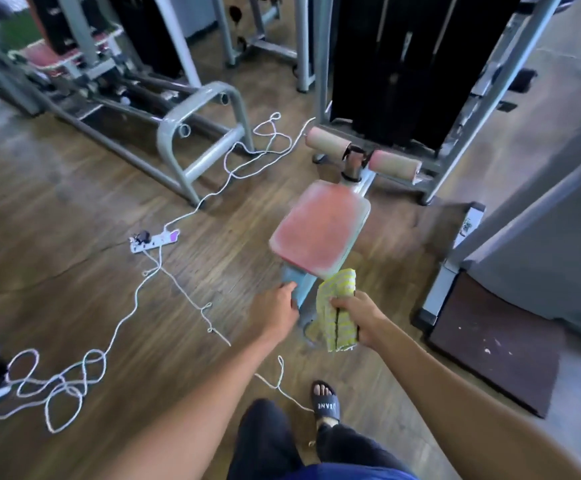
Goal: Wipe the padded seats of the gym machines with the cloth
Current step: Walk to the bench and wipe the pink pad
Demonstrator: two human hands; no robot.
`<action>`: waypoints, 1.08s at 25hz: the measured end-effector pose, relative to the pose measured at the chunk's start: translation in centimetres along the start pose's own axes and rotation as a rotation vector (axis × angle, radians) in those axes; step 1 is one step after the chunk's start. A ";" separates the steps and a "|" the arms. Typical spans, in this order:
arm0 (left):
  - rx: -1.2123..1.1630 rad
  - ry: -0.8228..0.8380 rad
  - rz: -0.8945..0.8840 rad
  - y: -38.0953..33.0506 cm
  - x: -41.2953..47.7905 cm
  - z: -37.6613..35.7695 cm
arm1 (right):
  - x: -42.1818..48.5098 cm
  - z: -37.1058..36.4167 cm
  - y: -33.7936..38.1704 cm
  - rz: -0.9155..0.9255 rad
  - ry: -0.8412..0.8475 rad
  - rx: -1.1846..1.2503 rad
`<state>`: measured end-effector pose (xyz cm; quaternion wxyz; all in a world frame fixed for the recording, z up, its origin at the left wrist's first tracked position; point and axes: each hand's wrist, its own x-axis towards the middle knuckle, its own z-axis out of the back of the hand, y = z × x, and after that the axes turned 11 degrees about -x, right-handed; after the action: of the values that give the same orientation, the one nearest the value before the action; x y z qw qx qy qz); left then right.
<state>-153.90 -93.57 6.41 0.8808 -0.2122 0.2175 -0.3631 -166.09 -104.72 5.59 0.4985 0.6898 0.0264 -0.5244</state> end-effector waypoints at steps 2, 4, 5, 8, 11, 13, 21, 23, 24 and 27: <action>0.015 0.048 -0.069 0.0 5.1 0.8 | 2.9 0.0 2.7 -0.027 -0.015 0.031; 0.025 0.101 -0.130 0.7 10.6 1.3 | 6.5 -0.2 4.8 -0.060 -0.056 0.054; 0.021 0.132 -0.163 1.1 13.4 1.4 | 8.5 -0.4 5.7 -0.075 -0.082 0.062; 0.070 0.231 -0.304 2.8 21.3 1.0 | 14.3 -1.0 8.0 -0.099 -0.184 0.041; 0.115 0.346 -0.372 5.6 30.3 -0.7 | 21.5 -2.5 10.0 -0.110 -0.331 -0.069; 0.125 0.404 -0.389 7.4 34.1 -2.4 | 25.4 -3.3 10.3 -0.119 -0.389 -0.153; 0.163 0.490 -0.402 12.9 42.7 -15.7 | 39.8 -2.9 2.7 0.025 -0.431 -0.748; 0.201 0.450 -0.394 14.4 44.4 -19.2 | 41.8 -3.0 0.4 0.215 -0.421 -1.009; 0.213 0.427 -0.388 15.3 45.2 -21.0 | 42.8 -3.2 -1.2 0.280 -0.416 -1.125; 0.255 0.323 -0.422 17.1 46.8 -24.6 | 44.7 -3.7 -5.8 0.354 -0.277 -1.340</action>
<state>-127.73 -122.06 -33.49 0.7593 -0.0796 0.2583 -0.5919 -146.67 -120.88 -31.87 0.8923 0.1553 0.1674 -0.3894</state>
